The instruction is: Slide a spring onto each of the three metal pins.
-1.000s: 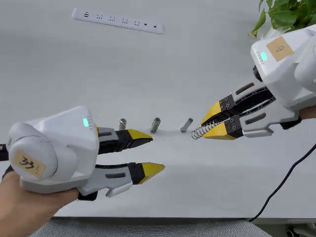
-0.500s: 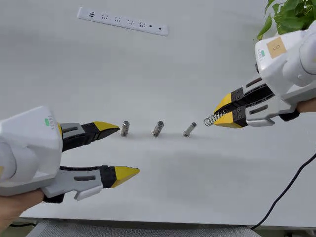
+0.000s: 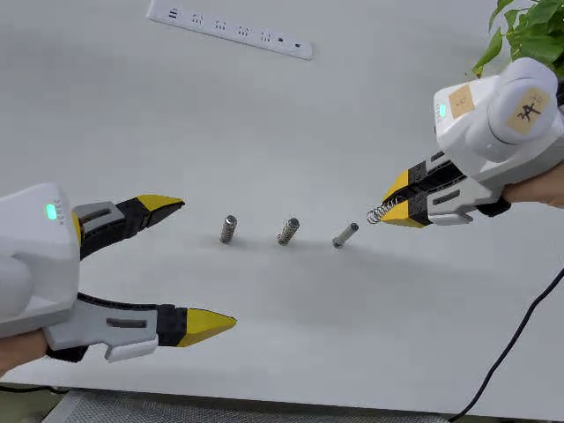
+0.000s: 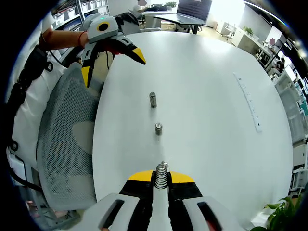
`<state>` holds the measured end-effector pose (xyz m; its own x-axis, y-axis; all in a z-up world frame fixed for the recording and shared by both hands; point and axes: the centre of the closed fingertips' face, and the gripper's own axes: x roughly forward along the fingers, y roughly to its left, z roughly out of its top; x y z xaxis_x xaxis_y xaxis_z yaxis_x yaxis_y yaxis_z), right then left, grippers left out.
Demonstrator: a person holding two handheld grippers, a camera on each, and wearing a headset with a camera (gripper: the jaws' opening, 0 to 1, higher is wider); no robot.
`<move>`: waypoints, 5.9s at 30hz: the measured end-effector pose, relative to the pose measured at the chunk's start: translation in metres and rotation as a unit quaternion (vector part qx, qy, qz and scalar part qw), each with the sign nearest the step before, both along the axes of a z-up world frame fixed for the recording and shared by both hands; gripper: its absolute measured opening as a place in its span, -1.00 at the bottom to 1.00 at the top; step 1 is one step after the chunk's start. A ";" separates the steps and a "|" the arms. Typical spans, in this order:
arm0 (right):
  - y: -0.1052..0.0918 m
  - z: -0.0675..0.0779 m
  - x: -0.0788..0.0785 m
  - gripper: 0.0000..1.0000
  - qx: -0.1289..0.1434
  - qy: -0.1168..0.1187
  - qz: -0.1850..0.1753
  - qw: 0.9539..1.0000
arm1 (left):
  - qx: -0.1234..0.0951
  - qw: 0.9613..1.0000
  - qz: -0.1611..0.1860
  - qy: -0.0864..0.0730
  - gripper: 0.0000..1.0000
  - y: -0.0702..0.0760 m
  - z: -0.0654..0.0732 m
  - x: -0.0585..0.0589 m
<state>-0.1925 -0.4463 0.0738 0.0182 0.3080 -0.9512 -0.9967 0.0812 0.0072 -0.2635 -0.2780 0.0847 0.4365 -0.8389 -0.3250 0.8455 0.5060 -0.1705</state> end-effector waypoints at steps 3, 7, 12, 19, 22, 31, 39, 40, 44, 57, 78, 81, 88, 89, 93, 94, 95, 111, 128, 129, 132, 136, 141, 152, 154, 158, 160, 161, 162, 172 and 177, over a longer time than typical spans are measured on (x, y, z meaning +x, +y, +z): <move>0.001 -0.009 0.002 -0.86 -0.006 0.006 0.002 1.000 | -0.008 1.000 0.003 0.004 0.77 0.000 -0.001 0.001; 0.001 -0.017 0.005 -0.86 -0.016 0.010 0.007 1.000 | -0.012 1.000 0.003 0.008 0.81 0.000 -0.003 0.001; 0.002 -0.024 0.008 -0.86 -0.024 0.015 0.010 1.000 | -0.014 1.000 0.003 0.010 0.81 -0.001 -0.005 0.002; 0.002 -0.027 0.007 -0.86 -0.032 0.020 0.013 0.999 | -0.020 1.000 0.008 0.011 0.82 0.001 -0.005 0.007; 0.002 -0.029 0.007 -0.86 -0.035 0.023 0.014 0.999 | -0.022 1.000 0.007 0.012 0.82 0.001 -0.006 0.007; 0.000 -0.032 0.007 -0.86 -0.041 0.025 0.017 0.999 | -0.027 1.000 0.007 0.015 0.81 -0.001 -0.006 0.006; 0.001 -0.034 0.005 -0.86 -0.044 0.028 0.020 0.998 | -0.031 0.999 0.006 0.016 0.80 -0.003 -0.005 0.006; 0.001 -0.035 0.006 -0.86 -0.044 0.028 0.020 0.998 | -0.033 0.999 0.005 0.017 0.80 -0.004 -0.004 0.006; 0.000 -0.037 0.007 -0.86 -0.046 0.029 0.022 0.998 | -0.034 0.999 0.004 0.016 0.80 -0.005 -0.003 0.005; 0.001 -0.046 0.006 -0.86 -0.057 0.031 0.033 0.997 | -0.037 0.999 0.006 0.021 0.79 -0.005 -0.005 0.003; 0.002 -0.069 0.004 -0.85 -0.063 0.042 0.033 0.997 | -0.043 0.999 0.008 0.028 0.77 -0.004 -0.007 0.001; 0.003 -0.070 0.003 -0.85 -0.062 0.044 0.033 0.997 | -0.044 0.999 0.009 0.029 0.77 -0.003 -0.008 0.001; 0.007 -0.076 0.001 -0.85 -0.064 0.044 0.034 0.996 | -0.045 0.998 0.011 0.031 0.76 -0.002 -0.009 0.000; 0.006 -0.078 0.002 -0.85 -0.064 0.043 0.035 0.996 | -0.045 0.998 0.011 0.031 0.76 -0.002 -0.009 0.001; 0.006 -0.081 0.000 -0.85 -0.065 0.044 0.035 0.996 | -0.046 0.998 0.011 0.031 0.76 -0.003 -0.009 0.001; 0.006 -0.081 0.000 -0.85 -0.065 0.043 0.034 0.996 | -0.045 0.998 0.011 0.031 0.76 -0.003 -0.009 0.001; 0.007 -0.082 0.000 -0.85 -0.065 0.043 0.034 0.996 | -0.045 0.998 0.012 0.031 0.76 -0.003 -0.009 0.001; 0.007 -0.084 -0.005 -0.82 -0.061 0.049 0.027 0.997 | -0.047 0.998 0.012 0.033 0.74 -0.004 -0.008 0.000; 0.008 -0.079 -0.003 -0.68 -0.041 0.045 0.007 0.998 | -0.039 0.999 0.008 0.033 0.74 -0.003 -0.008 -0.001; 0.008 -0.077 -0.002 -0.64 -0.038 0.042 0.004 0.998 | -0.037 0.999 0.007 0.032 0.74 -0.003 -0.008 -0.001; 0.007 -0.074 -0.001 -0.56 -0.031 0.034 -0.004 0.999 | -0.034 0.999 0.005 0.031 0.74 -0.004 -0.008 -0.001; 0.005 -0.068 0.001 -0.53 -0.019 0.024 -0.018 0.999 | -0.026 0.999 0.002 0.030 0.75 -0.003 -0.009 -0.001; -0.002 -0.061 0.006 -0.42 0.028 0.009 -0.062 0.998 | -0.012 1.000 0.002 0.026 0.79 0.001 -0.011 0.000; -0.029 -0.027 -0.012 -0.20 0.146 -0.024 -0.188 0.971 | 0.029 0.999 0.005 0.020 0.91 0.011 -0.018 0.003; -0.047 -0.031 -0.014 -0.18 0.149 -0.023 -0.207 0.967 | 0.038 0.999 0.004 0.020 0.93 0.012 -0.020 0.003; -0.058 -0.029 -0.029 -0.05 0.188 -0.026 -0.239 0.952 | 0.050 0.999 0.003 0.020 0.96 0.013 -0.022 0.002; -0.065 -0.032 -0.038 0.06 0.195 -0.031 -0.248 0.949 | 0.056 0.998 0.003 0.017 0.98 0.014 -0.022 0.002; -0.068 -0.032 -0.040 0.09 0.200 -0.034 -0.254 0.946 | 0.058 0.998 0.003 0.019 0.98 0.014 -0.022 0.002; -0.074 -0.033 -0.040 0.13 0.217 -0.040 -0.266 0.938 | 0.061 0.998 0.004 0.020 0.98 0.015 -0.023 0.002; -0.085 -0.037 -0.074 0.63 0.280 -0.063 -0.314 0.905 | 0.088 0.996 0.004 0.020 0.98 0.021 -0.037 -0.002; -0.085 -0.032 -0.078 0.79 0.306 -0.078 -0.334 0.888 | 0.094 0.995 0.006 0.025 0.98 0.021 -0.041 -0.004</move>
<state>-0.2710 -0.5314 0.0415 0.5081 0.6379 -0.5787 -0.7204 0.6830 0.1204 -0.2675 -0.2566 0.0438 0.4256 -0.7563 -0.4969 0.8320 0.5430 -0.1140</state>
